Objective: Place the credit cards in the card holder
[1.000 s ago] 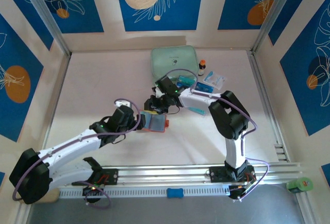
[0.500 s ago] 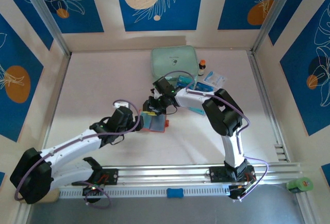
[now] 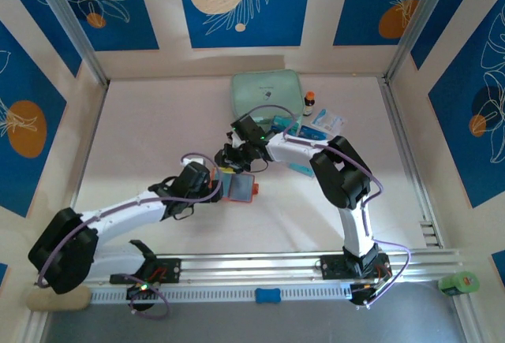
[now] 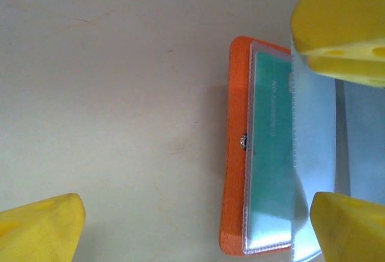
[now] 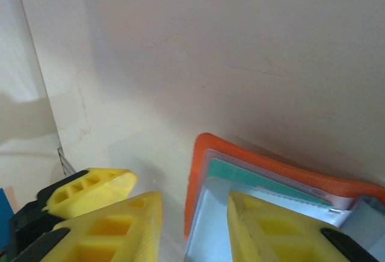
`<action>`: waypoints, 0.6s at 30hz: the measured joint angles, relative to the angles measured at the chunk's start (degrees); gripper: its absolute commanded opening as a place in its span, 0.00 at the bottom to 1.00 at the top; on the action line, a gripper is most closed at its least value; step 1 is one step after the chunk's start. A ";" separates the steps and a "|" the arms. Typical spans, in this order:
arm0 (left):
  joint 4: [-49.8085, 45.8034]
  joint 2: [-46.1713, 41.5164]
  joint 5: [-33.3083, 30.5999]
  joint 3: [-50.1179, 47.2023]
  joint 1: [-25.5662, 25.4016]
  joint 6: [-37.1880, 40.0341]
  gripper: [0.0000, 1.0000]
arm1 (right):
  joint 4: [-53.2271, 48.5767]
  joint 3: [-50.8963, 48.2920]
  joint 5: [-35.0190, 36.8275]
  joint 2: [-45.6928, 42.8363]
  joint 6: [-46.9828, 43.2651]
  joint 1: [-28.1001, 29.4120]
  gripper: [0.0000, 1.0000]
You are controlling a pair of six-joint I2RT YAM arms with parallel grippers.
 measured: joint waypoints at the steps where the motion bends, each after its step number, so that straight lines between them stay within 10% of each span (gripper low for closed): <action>1: 0.39 0.94 -0.02 0.26 0.02 0.24 0.96 | 0.09 0.22 -0.02 0.00 0.00 0.04 0.34; 18: 1.62 4.68 -2.05 0.35 0.79 0.59 0.96 | -9.60 -11.45 13.18 -17.09 -6.12 0.02 0.34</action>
